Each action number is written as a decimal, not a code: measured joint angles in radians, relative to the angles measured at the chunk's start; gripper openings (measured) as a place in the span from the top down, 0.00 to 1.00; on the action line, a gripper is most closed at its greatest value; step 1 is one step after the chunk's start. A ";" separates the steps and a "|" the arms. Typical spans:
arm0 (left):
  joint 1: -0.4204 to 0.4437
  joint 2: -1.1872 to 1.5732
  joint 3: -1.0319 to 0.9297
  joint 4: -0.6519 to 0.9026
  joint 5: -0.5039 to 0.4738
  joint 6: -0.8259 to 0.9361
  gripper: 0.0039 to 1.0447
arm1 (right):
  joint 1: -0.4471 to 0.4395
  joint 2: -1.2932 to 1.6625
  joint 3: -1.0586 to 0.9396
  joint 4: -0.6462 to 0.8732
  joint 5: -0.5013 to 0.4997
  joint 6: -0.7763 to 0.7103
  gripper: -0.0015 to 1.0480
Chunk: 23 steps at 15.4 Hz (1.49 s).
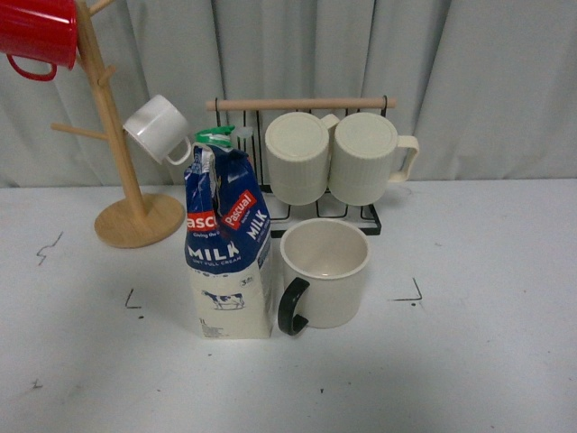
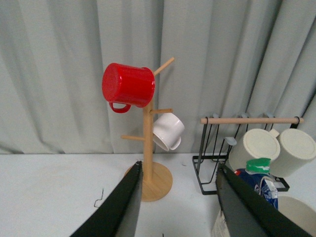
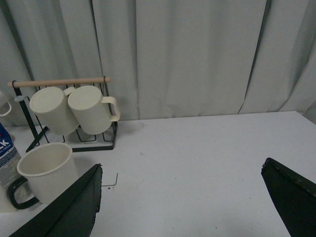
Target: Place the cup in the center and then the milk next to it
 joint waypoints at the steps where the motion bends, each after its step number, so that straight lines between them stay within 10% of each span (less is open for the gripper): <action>1: 0.007 -0.011 -0.010 0.002 0.010 0.002 0.60 | 0.000 0.000 0.000 0.000 0.000 0.000 0.06; 8: 0.089 -0.124 -0.142 0.001 0.094 0.010 0.98 | 0.000 0.000 0.000 0.000 0.000 0.000 0.06; 13: 0.226 -0.261 -0.232 -0.049 0.218 0.011 0.99 | 0.000 0.000 0.000 0.000 0.000 0.000 0.06; 23: 0.217 -0.462 -0.315 -0.153 0.230 0.011 0.99 | 0.000 0.000 0.000 0.000 0.000 0.000 0.06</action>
